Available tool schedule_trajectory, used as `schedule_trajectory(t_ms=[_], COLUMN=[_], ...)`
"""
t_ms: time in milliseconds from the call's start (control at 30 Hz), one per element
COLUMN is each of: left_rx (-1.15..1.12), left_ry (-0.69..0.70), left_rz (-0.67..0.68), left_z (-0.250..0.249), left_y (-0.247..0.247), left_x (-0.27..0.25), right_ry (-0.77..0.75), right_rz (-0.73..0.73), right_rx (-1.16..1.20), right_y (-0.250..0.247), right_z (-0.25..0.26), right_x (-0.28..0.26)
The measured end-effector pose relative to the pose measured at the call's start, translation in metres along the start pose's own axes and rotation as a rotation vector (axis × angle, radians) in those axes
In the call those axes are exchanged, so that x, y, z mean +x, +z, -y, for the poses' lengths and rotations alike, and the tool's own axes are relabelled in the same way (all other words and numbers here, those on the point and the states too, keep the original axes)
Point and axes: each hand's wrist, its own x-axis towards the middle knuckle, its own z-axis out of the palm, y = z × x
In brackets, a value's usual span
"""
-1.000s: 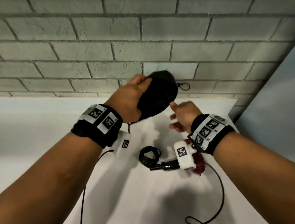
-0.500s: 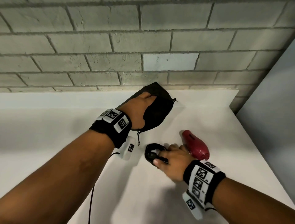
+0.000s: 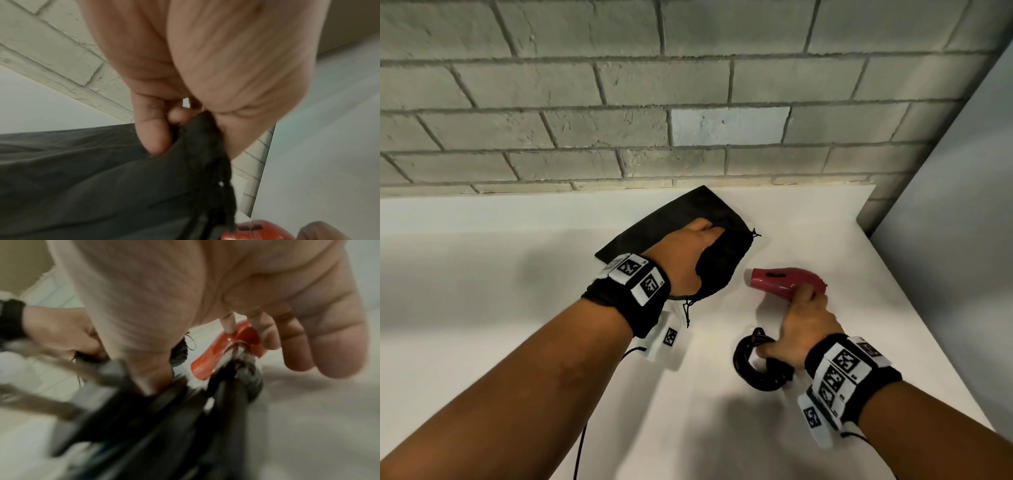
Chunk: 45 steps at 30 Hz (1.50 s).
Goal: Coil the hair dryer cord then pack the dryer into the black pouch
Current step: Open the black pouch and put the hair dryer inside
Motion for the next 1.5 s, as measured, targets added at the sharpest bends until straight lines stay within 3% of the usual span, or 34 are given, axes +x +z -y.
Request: schedule_trajectory(t_ms=[233, 367, 467, 567, 733, 867, 1133, 1400, 1500], left_rx=[-0.062, -0.069, -0.054, -0.077, -0.022, 0.000, 0.037, 0.021, -0.010], left_ry=[-0.009, 0.011, 0.022, 0.072, 0.194, 0.191, 0.192, 0.182, 0.114], left_rz=[-0.008, -0.021, -0.004, 0.002, 0.050, 0.109, 0.155, 0.139, -0.033], left_z=[-0.006, -0.013, -0.012, -0.012, -0.017, -0.018, -0.019, -0.062, -0.074], left_y=[0.004, 0.000, -0.004, -0.008, -0.014, -0.021, -0.001, 0.023, 0.034], left_x=[-0.003, -0.005, -0.005, -0.005, -0.012, -0.025, -0.034, -0.043, -0.048], right_ry=[0.190, 0.119, 0.049, -0.096, -0.438, -0.503, -0.337, -0.009, 0.092], right_rz=[0.099, 0.144, 0.166, 0.371, 0.684, 0.826, 0.617, 0.345, 0.299], right_rx=[0.414, 0.546, 0.866, 1.126, 0.796, 0.660, 0.918, 1.283, 1.361], right_y=[-0.005, -0.015, -0.023, -0.038, -0.053, -0.054, -0.051, -0.030, -0.023], right_z=[-0.011, -0.020, -0.031, -0.034, -0.033, -0.030, -0.025, 0.005, 0.014], right_x=[0.025, 0.027, 0.016, -0.002, -0.017, -0.022, 0.001, 0.012, 0.016])
